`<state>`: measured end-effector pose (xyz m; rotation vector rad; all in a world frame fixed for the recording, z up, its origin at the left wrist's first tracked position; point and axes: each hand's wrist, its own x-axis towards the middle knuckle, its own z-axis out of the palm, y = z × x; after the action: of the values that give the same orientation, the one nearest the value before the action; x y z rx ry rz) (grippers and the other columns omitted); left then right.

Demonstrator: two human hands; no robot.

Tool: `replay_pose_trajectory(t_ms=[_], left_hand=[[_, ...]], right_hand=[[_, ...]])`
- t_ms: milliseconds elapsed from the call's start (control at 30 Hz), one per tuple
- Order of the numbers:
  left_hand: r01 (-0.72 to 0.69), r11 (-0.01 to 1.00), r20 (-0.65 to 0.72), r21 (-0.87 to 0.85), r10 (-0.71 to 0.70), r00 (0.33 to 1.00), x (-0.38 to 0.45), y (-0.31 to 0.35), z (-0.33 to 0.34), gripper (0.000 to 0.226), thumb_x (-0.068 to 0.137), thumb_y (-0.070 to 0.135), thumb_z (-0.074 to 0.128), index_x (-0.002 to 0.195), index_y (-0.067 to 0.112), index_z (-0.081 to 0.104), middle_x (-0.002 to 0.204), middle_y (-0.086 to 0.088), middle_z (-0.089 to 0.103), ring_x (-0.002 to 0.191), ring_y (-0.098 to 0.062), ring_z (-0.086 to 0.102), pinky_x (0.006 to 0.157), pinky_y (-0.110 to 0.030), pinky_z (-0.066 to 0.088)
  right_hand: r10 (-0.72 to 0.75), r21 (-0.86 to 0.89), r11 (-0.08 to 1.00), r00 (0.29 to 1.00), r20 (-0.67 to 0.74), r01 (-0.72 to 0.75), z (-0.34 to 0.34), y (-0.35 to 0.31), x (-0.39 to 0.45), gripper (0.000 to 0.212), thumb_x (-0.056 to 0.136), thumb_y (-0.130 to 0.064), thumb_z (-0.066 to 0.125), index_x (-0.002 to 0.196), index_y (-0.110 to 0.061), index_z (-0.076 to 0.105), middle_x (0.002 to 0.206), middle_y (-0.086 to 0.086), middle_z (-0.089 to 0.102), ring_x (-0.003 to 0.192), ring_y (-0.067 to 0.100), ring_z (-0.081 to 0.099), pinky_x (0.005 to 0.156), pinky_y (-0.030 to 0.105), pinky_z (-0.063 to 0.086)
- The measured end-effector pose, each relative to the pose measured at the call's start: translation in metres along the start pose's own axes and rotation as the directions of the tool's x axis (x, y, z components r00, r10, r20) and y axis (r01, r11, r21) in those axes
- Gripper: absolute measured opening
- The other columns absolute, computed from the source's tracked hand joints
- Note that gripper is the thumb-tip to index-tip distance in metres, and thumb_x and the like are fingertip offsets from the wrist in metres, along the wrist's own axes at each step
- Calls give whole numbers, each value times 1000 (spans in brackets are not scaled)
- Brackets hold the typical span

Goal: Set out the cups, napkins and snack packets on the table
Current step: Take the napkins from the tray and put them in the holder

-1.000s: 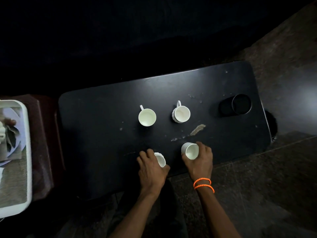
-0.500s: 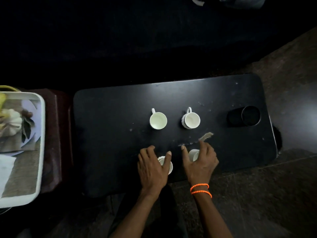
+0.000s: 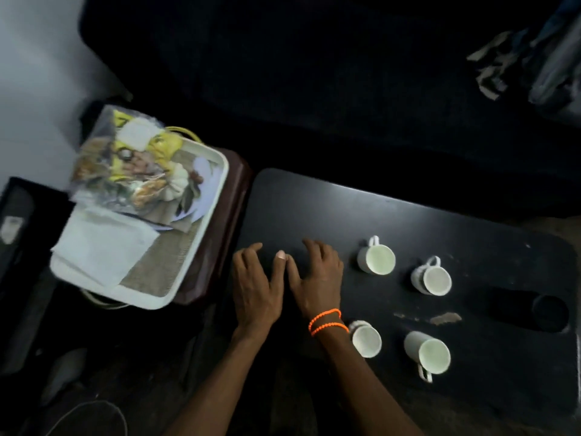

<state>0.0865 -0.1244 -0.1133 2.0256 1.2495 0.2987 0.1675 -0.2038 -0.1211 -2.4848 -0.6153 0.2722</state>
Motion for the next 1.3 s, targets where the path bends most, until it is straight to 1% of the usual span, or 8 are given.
replay_pose_trajectory(t_ms=[367, 600, 700, 933, 1033, 1133, 1233, 1300], left_hand=[[198, 972, -356, -124, -230, 906, 74, -89, -124, 44, 101, 44, 54, 128, 9, 57, 125, -10, 55, 120, -30, 54, 101, -42, 47], [366, 898, -338, -245, -433, 836, 102, -130, -162, 49, 101, 50, 54, 130, 11, 56, 128, -13, 54, 121, -30, 55, 101, -44, 48], [389, 878, -317, -278, -466, 826, 105, -136, -166, 48, 101, 51, 52, 130, 12, 55, 129, -13, 55, 118, -32, 59, 99, -46, 50], [406, 882, -352, -238, -468, 811, 108, -143, -174, 45, 103, 47, 52, 129, 10, 57, 129, -13, 59, 117, -30, 61, 96, -41, 50], [395, 867, -331, -303, -485, 809, 110, -146, -177, 44, 104, 44, 49, 130, 10, 56, 132, -11, 60, 120, -26, 58, 99, -35, 47], [363, 877, -397, -315, -469, 789, 112, -149, -179, 43, 105, 45, 47, 123, 9, 61, 127, -11, 63, 110, -18, 58, 93, -28, 46], [350, 855, -493, -382, -509, 706, 113, -149, -179, 48, 106, 45, 43, 120, 5, 66, 119, -15, 67, 110, -27, 61, 91, -28, 44], [414, 756, -446, -507, -640, 625, 114, -150, -177, 55, 104, 51, 40, 125, 8, 66, 124, -15, 68, 113, -30, 64, 98, -41, 52]], right_hand=[[-370, 152, 929, 871, 322, 338, 92, -159, 25, 37, 87, -22, 69, 118, -4, 68, 112, 16, 67, 106, 35, 61, 91, 45, 50], [-318, 8, 930, 791, 523, 369, 152, -232, 46, 43, 93, -38, 60, 119, -4, 64, 123, 18, 59, 116, 40, 53, 96, 46, 46], [-224, -114, 939, 828, 515, 325, 170, -249, 51, 53, 92, -49, 57, 123, -6, 63, 129, 17, 55, 123, 38, 47, 102, 46, 41], [-128, -4, 988, 818, 561, 157, 196, -271, 46, 48, 85, -46, 70, 118, -12, 67, 133, 16, 54, 129, 37, 44, 104, 49, 42], [-120, 109, 992, 811, 573, 69, 197, -273, 51, 24, 84, -34, 72, 89, -12, 65, 110, 18, 65, 109, 34, 57, 87, 39, 50], [-127, 241, 970, 794, 594, -25, 189, -268, 58, 28, 80, -23, 74, 66, -16, 50, 69, 6, 57, 70, 26, 54, 56, 30, 37], [-88, 333, 927, 763, 641, -173, 173, -256, 68, 25, 79, -19, 77, 67, -15, 54, 68, 5, 56, 65, 21, 51, 59, 32, 40], [-27, 405, 841, 720, 694, -359, 159, -245, 73, 23, 78, -14, 79, 69, -14, 58, 74, 10, 61, 69, 22, 56, 65, 39, 49]])
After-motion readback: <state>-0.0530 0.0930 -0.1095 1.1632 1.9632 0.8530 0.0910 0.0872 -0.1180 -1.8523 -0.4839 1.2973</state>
